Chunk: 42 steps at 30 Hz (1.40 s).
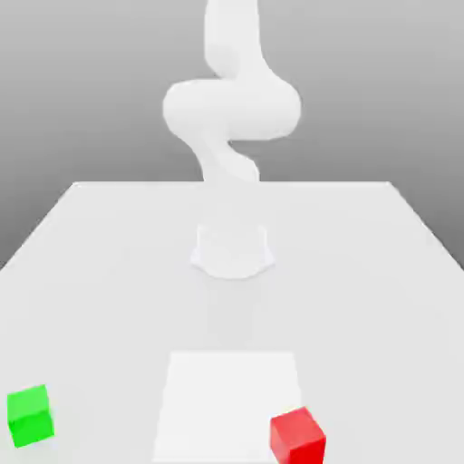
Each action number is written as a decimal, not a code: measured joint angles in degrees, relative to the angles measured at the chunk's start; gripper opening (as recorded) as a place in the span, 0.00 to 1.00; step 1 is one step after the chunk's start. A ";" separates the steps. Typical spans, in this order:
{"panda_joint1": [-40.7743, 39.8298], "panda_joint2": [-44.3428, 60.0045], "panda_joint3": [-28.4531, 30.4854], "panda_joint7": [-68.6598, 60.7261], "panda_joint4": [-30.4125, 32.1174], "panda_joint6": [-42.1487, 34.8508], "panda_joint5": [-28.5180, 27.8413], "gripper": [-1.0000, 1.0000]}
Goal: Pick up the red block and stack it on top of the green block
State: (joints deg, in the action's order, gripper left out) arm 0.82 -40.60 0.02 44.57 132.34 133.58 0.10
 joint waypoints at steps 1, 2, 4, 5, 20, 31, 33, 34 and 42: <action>0.35 2.26 0.01 -0.55 0.24 0.78 0.04 0.50; 0.65 4.43 -0.02 -1.11 0.46 1.49 0.13 0.50; 1.27 8.65 -0.05 -2.13 0.92 2.96 0.21 0.50; 1.55 10.74 -0.09 -2.66 1.14 3.66 0.29 0.50; 5.18 41.90 -1.72 -9.67 4.47 14.39 0.13 0.50; 6.63 64.11 -1.61 -11.15 4.36 26.62 -1.93 0.00; 6.63 64.11 -1.61 -11.14 4.36 26.62 -1.94 0.00; 6.63 64.11 -1.62 -11.13 4.36 26.61 -1.95 0.00; 6.31 57.17 -2.05 -11.52 5.48 20.77 -1.41 0.00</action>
State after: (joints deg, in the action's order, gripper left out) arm 7.13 16.57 -2.03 33.05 137.82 154.35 -1.31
